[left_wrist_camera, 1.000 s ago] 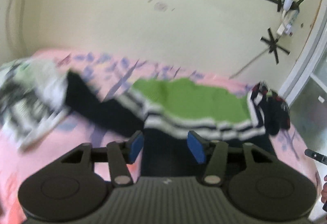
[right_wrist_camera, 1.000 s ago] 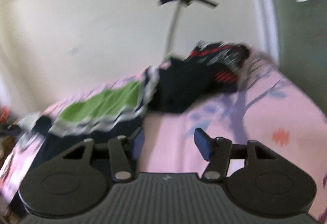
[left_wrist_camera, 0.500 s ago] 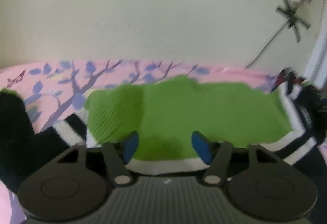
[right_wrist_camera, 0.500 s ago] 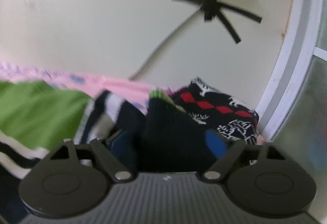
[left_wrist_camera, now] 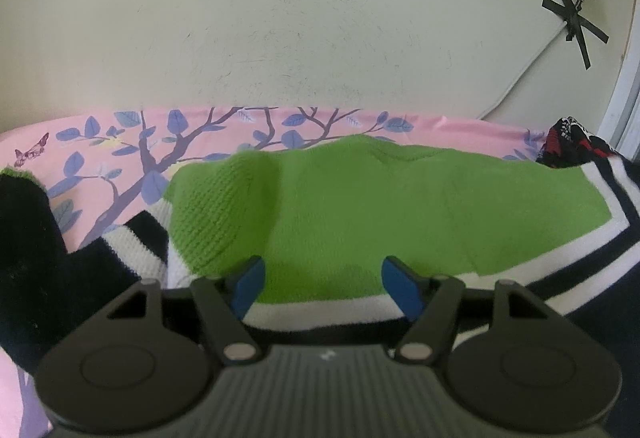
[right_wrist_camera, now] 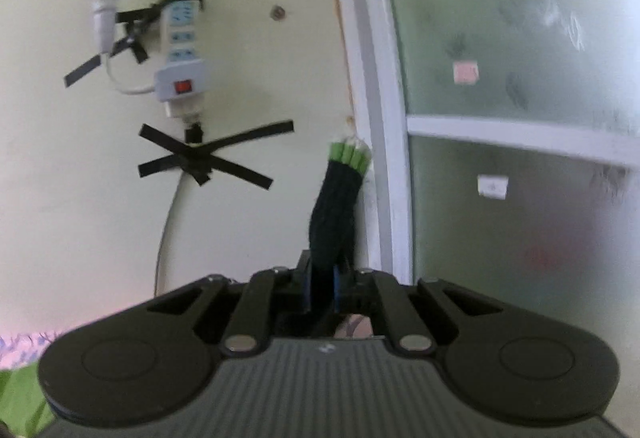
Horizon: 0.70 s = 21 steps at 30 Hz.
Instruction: Fold small clothes
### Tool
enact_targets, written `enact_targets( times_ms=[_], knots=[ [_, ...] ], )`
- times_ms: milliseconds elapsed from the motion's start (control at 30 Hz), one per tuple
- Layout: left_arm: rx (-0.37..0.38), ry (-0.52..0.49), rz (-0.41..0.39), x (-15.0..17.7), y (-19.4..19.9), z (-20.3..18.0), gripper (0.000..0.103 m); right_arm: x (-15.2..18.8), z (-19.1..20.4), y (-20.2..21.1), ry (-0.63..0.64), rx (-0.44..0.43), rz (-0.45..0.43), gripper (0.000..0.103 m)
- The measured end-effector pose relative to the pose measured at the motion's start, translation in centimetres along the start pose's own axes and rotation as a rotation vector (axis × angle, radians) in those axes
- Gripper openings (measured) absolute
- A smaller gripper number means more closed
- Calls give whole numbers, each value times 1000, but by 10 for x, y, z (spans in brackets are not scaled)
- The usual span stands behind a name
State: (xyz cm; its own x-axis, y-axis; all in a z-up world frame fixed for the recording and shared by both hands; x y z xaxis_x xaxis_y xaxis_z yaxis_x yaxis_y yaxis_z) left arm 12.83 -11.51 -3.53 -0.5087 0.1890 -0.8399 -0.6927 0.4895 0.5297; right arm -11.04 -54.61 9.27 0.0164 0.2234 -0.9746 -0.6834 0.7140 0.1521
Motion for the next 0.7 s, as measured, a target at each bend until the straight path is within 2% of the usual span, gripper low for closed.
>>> enact_targets(
  times_ms=[100, 200, 267, 367, 433, 533, 600, 633, 667, 700],
  knots=[
    [13, 23, -3, -1, 2, 4, 66, -1, 19, 2, -64, -60, 12, 0],
    [22, 72, -18, -7, 8, 15, 67, -2, 69, 7, -74, -191, 30, 0],
    [23, 123, -52, -16, 16, 28, 67, -4, 118, 14, -32, -304, 42, 0],
    [11, 210, -111, -30, 29, 54, 78, 4, 203, 26, 45, -492, 67, 0],
    [-4, 241, -140, -36, 35, 69, 78, 19, 262, 37, 112, -614, 97, 0],
    [-26, 276, -147, -39, 35, 84, 78, 52, 338, 48, 208, -752, 150, 1],
    [-29, 287, -133, -38, 30, 89, 78, 81, 376, 52, 260, -820, 189, 11],
    [-30, 288, -123, -37, 28, 91, 78, 101, 394, 53, 294, -860, 230, 34],
    [-31, 285, -116, -36, 25, 91, 78, 120, 406, 54, 345, -894, 292, 51],
    [-32, 280, -108, -35, 23, 91, 78, 139, 412, 55, 401, -912, 351, 50]
  ],
)
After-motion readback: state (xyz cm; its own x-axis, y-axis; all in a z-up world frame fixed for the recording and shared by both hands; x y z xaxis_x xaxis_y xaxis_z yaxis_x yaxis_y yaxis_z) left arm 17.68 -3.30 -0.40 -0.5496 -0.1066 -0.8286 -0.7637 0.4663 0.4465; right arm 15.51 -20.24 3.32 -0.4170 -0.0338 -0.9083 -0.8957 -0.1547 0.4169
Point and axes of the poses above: each gripper's, at about its wrist camera, not at the fingertips, and y roughly against the way its jaws point, z to its left, x to its underside, the point moved 9 cm from there along -y, roughly the way its jaws point, and after that the axes turned 9 degrees about -z, right-handed, at the moved point
